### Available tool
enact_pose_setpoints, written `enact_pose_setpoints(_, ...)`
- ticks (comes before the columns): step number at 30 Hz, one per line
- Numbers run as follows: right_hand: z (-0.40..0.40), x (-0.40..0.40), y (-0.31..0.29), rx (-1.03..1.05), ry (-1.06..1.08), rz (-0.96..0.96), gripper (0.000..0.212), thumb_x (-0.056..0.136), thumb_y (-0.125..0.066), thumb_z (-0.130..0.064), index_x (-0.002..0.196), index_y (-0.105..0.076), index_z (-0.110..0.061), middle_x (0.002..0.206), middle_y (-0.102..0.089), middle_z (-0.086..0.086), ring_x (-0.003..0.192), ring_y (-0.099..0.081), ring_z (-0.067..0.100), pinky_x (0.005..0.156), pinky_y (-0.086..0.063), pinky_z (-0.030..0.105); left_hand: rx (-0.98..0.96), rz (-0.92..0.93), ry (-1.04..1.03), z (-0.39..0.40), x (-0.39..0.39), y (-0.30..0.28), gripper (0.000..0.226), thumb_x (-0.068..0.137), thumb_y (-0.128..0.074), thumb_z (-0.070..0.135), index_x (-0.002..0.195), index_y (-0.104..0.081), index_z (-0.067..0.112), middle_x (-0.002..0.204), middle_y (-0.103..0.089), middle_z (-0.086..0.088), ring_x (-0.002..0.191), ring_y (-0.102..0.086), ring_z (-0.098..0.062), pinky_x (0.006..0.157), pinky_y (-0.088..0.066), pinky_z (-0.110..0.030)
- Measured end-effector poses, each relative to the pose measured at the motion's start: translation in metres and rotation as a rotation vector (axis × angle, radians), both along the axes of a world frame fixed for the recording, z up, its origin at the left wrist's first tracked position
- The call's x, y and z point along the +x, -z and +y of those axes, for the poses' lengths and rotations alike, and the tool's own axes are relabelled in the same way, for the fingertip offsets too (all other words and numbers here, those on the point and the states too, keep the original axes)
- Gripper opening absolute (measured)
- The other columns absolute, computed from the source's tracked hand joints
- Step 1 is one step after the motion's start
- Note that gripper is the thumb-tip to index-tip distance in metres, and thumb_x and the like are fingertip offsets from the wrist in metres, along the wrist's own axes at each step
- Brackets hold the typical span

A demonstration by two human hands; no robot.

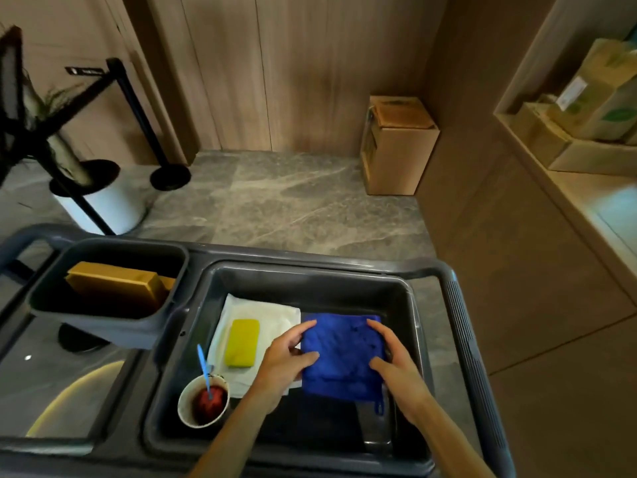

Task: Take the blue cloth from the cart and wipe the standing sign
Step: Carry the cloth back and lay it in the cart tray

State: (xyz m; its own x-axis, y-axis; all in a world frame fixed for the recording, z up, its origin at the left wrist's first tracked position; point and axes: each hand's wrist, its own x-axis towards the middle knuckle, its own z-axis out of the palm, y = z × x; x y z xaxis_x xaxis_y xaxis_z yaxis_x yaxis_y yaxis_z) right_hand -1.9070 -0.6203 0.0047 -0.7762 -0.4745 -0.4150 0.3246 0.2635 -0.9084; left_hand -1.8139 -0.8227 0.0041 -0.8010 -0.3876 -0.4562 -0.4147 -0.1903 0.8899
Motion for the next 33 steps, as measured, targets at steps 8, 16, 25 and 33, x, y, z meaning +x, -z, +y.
enact_pose_setpoints(8, -0.007, -0.041, 0.051, 0.100, -0.060, -0.071, 0.073, 0.093, -0.057, 0.007, 0.144, -0.042, -0.044, 0.158, -0.031, 0.000, 0.143, -0.040, 0.026, 0.106, -0.050, 0.057, 0.073, -0.203, 0.091, -0.005, -0.034, 0.041, 0.078, 0.086, -0.062, -0.015, 0.144, -0.048, 0.035, 0.145, -0.050, 0.001, 0.123, -0.057, -0.029, 0.087, -0.060, -0.051)
enact_pose_setpoints(16, -0.033, -0.059, 0.108, 0.341, -0.160, 0.111, 0.080, 0.089, -0.055, 0.010, 0.153, -0.031, -0.031, 0.160, -0.027, -0.002, 0.148, -0.030, 0.021, 0.118, -0.039, 0.041, 0.000, -0.327, 0.172, -0.019, -0.066, 0.095, 0.086, 0.087, -0.060, -0.016, 0.153, -0.034, 0.032, 0.156, -0.036, -0.005, 0.135, -0.047, -0.032, 0.093, -0.057, -0.049)
enact_pose_setpoints(25, -0.045, -0.056, 0.143, 0.603, -0.365, 0.147, 0.098, 0.087, -0.061, 0.005, 0.161, -0.004, -0.024, 0.157, -0.008, 0.000, 0.139, -0.034, 0.018, 0.111, -0.039, 0.024, -0.305, -0.380, 0.360, -0.014, -0.066, 0.140, 0.090, 0.090, -0.060, -0.009, 0.159, -0.016, 0.028, 0.163, -0.025, -0.006, 0.142, -0.039, -0.028, 0.110, -0.042, -0.034)
enact_pose_setpoints(33, -0.033, -0.054, 0.156, 0.715, -0.297, 0.246, 0.098, 0.085, -0.068, -0.001, 0.157, -0.016, -0.041, 0.147, -0.015, -0.002, 0.109, -0.050, 0.012, 0.078, -0.053, 0.018, -0.866, -0.486, 0.574, -0.014, -0.055, 0.160, 0.095, 0.094, -0.062, 0.020, 0.159, 0.006, 0.034, 0.167, 0.017, -0.001, 0.142, -0.027, -0.028, 0.118, -0.032, -0.039)
